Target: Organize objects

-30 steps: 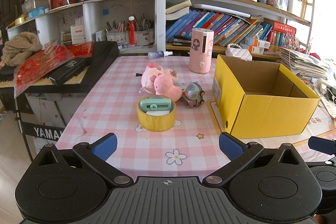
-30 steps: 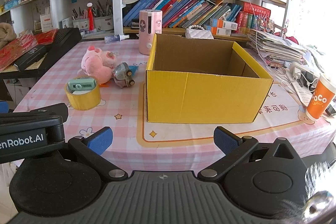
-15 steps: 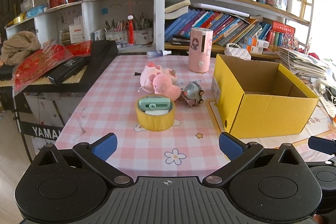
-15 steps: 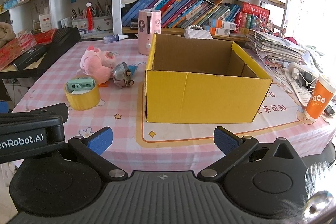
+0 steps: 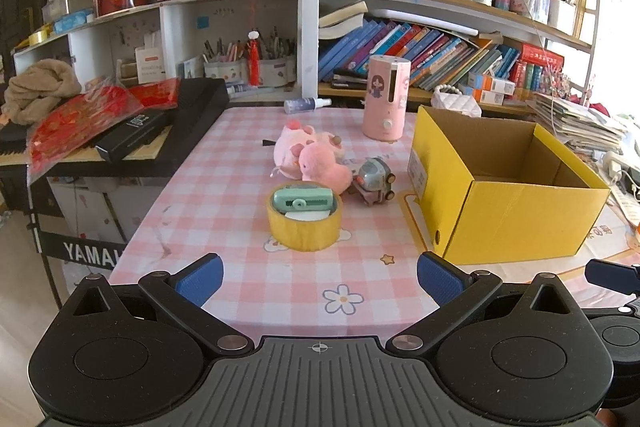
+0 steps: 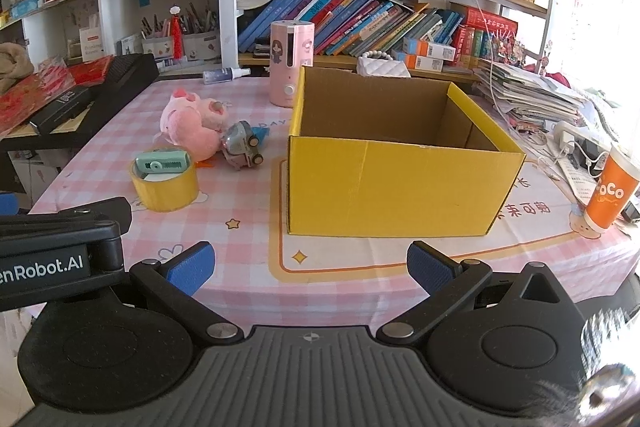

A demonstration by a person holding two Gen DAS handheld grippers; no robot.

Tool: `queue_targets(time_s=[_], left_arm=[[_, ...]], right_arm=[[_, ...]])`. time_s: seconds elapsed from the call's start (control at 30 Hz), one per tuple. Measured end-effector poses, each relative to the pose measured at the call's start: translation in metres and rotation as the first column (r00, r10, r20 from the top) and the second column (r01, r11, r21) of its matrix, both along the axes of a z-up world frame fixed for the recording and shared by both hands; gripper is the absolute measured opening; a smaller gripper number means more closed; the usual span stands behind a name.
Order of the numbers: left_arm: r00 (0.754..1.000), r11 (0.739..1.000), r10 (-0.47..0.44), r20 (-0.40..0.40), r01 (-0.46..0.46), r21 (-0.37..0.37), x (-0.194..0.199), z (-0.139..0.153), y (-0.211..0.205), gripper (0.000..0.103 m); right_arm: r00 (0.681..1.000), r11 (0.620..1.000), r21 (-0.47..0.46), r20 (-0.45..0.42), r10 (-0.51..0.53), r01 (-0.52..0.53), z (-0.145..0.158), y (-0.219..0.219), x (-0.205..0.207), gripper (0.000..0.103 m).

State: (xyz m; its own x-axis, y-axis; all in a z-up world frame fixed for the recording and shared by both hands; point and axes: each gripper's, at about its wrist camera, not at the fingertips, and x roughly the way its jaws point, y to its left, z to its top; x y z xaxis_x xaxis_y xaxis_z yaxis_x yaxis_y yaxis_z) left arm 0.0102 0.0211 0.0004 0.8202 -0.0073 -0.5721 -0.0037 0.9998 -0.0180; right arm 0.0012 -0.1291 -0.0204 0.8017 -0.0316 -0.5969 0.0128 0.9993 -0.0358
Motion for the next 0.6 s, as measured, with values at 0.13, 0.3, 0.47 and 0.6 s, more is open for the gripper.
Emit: queue_targets(time_s=[0.13, 0.3, 0.47, 0.6], left_arm=[[1.000, 1.000, 0.010, 0.004, -0.010, 0.004, 0.000, 0.000, 0.005, 0.103], [0.999, 0.999, 0.037, 0.006, -0.037, 0.005, 0.001, -0.001, 0.015, 0.103], [0.997, 0.997, 0.072, -0.005, -0.072, -0.004, 0.002, -0.004, 0.027, 0.103], [0.995, 0.995, 0.101, -0.013, -0.101, -0.022, 0.006, -0.006, 0.038, 0.103]], right_arm=[[1.000, 1.000, -0.001, 0.001, 0.014, -0.014, 0.001, 0.006, 0.000, 0.103], [1.000, 1.000, 0.006, 0.007, 0.030, -0.030, 0.002, 0.011, 0.002, 0.103], [0.999, 0.998, 0.013, -0.004, 0.054, -0.054, 0.000, 0.018, 0.006, 0.102], [0.997, 0.997, 0.014, -0.009, 0.074, -0.074, 0.000, 0.024, 0.012, 0.099]])
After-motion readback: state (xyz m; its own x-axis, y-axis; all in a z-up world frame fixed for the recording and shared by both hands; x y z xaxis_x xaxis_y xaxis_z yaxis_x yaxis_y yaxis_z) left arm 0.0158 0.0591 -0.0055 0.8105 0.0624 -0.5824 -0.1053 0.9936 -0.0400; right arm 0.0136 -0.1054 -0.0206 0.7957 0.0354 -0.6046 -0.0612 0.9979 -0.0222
